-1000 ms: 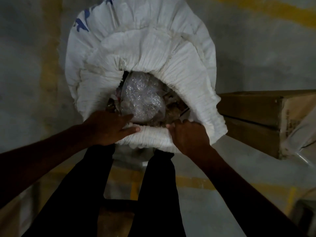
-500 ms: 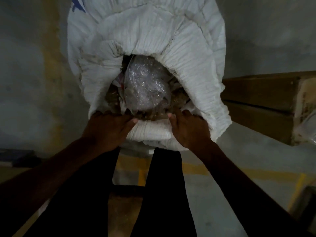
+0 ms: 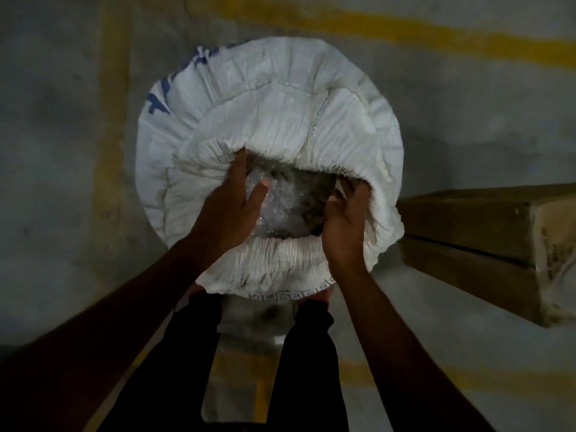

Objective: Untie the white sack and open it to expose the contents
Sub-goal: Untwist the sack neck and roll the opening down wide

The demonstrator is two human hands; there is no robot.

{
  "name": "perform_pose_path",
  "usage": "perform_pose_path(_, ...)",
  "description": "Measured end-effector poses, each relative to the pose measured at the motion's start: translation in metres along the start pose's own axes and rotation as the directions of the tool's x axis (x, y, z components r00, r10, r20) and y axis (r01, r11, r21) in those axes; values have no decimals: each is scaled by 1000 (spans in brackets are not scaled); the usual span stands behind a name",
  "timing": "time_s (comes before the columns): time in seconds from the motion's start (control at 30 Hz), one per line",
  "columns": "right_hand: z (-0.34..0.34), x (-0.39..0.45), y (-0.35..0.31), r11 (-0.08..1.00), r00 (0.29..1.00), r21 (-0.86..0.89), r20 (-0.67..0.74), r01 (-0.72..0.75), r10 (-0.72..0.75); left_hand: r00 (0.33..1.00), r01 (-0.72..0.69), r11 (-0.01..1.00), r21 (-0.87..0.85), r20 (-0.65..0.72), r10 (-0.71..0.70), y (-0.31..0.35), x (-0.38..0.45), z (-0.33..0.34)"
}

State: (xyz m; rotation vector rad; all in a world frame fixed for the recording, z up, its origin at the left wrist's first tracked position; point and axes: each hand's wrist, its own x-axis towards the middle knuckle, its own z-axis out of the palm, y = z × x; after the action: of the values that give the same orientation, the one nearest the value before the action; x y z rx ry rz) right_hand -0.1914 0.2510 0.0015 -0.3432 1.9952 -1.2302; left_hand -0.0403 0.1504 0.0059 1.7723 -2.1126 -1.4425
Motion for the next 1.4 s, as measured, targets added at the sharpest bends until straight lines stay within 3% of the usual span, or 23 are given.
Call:
perform_pose_path(0.13, 4, 7, -11, 980, 980, -21, -36, 196, -197, 979, -151, 977, -151, -159, 127, 8, 8, 4)
perform_pose_path(0.27, -1, 31, -13, 902, 911, -264, -139, 343, -387, 934, -237, 962, -135, -305, 187, 7, 20, -1)
perform_pose_path(0.37, -4, 46, -18, 779, 883, -452, 41, 434, -469, 882, -290, 955, 67, -368, 294, 10, 29, -8)
perform_pose_path(0.43, 0, 50, -22, 608, 851, -626, 190, 489, -490, 865, -299, 932, 205, -355, 355, 9, 37, -13)
perform_pose_path(0.53, 8, 59, -33, 517, 849, -719, 196, 464, -490, 873, -309, 903, 297, -288, 393, 4, 50, -22)
perform_pose_path(0.6, 13, 69, -44, 551, 861, -718, 133, 426, -492, 878, -326, 908, 264, -270, 394, 7, 57, -26)
perform_pose_path(0.63, 15, 75, -51, 617, 880, -674, 106, 406, -463, 878, -332, 914, 232, -278, 390, 10, 59, -27)
perform_pose_path(0.73, 24, 89, -74, 833, 923, -411, 58, 370, -381, 873, -332, 927, 172, -317, 371, 24, 69, -32)
perform_pose_path(0.83, 36, 99, -93, 927, 948, -203, 17, 315, -318, 856, -361, 915, 182, -326, 403, 37, 86, -40)
perform_pose_path(0.93, 38, 111, -101, 878, 904, -248, -19, 410, -427, 823, -422, 879, 221, -312, 474, 44, 106, -52)
perform_pose_path(1.03, 32, 133, -101, 721, 795, -368, 95, 587, -599, 796, -467, 845, 262, -292, 531, 48, 122, -64)
perform_pose_path(1.17, 31, 150, -116, 692, 766, -335, 197, 640, -612, 777, -474, 804, 360, -258, 574, 51, 131, -79)
perform_pose_path(1.23, 35, 148, -124, 614, 721, -391, 251, 686, -646, 764, -464, 783, 415, -260, 591, 50, 135, -87)
perform_pose_path(1.3, 41, 147, -127, 686, 748, -300, 233, 663, -622, 765, -448, 789, 421, -277, 582, 51, 140, -94)
perform_pose_path(1.4, 47, 147, -129, 904, 888, -80, 240, 420, -392, 790, -475, 814, 334, -246, 562, 54, 144, -96)
